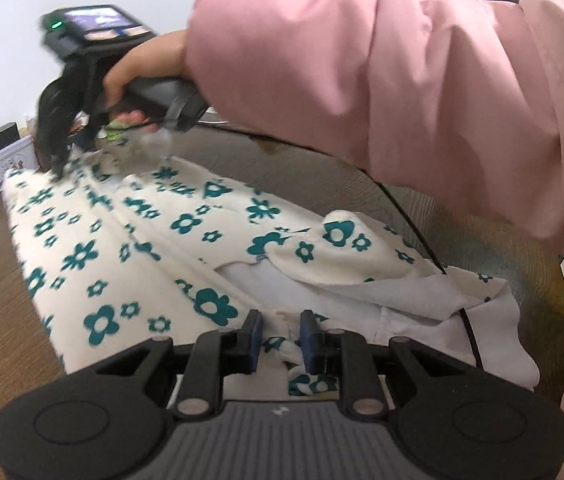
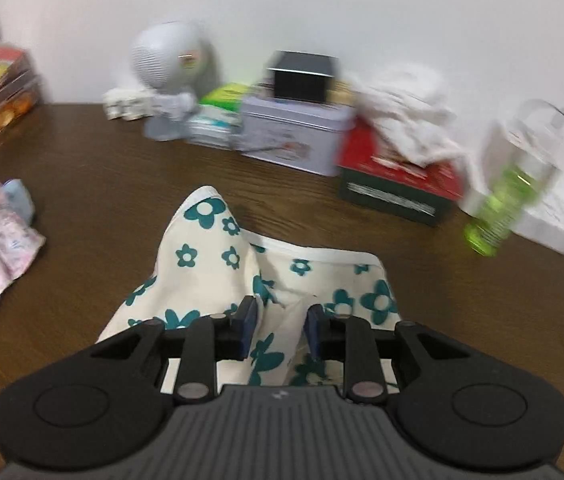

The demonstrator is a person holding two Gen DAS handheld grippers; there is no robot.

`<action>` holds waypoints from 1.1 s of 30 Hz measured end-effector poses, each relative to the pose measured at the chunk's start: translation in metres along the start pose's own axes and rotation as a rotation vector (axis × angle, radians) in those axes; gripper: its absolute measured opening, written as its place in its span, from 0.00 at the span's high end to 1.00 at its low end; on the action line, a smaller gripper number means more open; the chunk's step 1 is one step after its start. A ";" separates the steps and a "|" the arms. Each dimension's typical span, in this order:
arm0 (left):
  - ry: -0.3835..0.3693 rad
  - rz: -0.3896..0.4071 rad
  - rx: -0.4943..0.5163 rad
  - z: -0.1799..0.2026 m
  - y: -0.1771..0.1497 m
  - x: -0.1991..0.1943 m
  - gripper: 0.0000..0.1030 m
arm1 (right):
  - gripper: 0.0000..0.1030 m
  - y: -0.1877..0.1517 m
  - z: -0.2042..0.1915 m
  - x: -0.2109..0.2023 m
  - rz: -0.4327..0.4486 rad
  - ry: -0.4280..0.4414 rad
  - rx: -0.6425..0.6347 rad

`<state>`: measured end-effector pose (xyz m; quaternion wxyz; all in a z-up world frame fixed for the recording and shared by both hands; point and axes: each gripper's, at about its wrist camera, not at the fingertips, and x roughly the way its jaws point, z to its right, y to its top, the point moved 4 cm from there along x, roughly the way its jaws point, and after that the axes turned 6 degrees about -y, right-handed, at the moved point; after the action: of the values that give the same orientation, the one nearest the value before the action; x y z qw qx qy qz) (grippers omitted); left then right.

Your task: Fold clothes

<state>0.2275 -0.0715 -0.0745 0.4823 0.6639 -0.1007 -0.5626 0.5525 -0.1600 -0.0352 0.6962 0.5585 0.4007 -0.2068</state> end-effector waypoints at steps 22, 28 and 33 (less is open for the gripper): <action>-0.007 0.004 0.001 0.004 -0.002 0.003 0.75 | 0.74 -0.005 0.036 -0.044 0.039 0.152 0.149; -0.014 0.007 -0.004 0.003 -0.002 0.003 0.75 | 0.78 0.006 -0.031 0.003 0.023 0.083 -0.033; -0.013 0.007 -0.004 0.004 -0.002 0.004 0.75 | 0.80 0.007 -0.042 0.032 0.004 0.010 -0.037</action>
<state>0.2240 -0.0750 -0.0781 0.4849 0.6591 -0.1050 -0.5652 0.5630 -0.1131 -0.0583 0.7049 0.5473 0.4069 -0.1950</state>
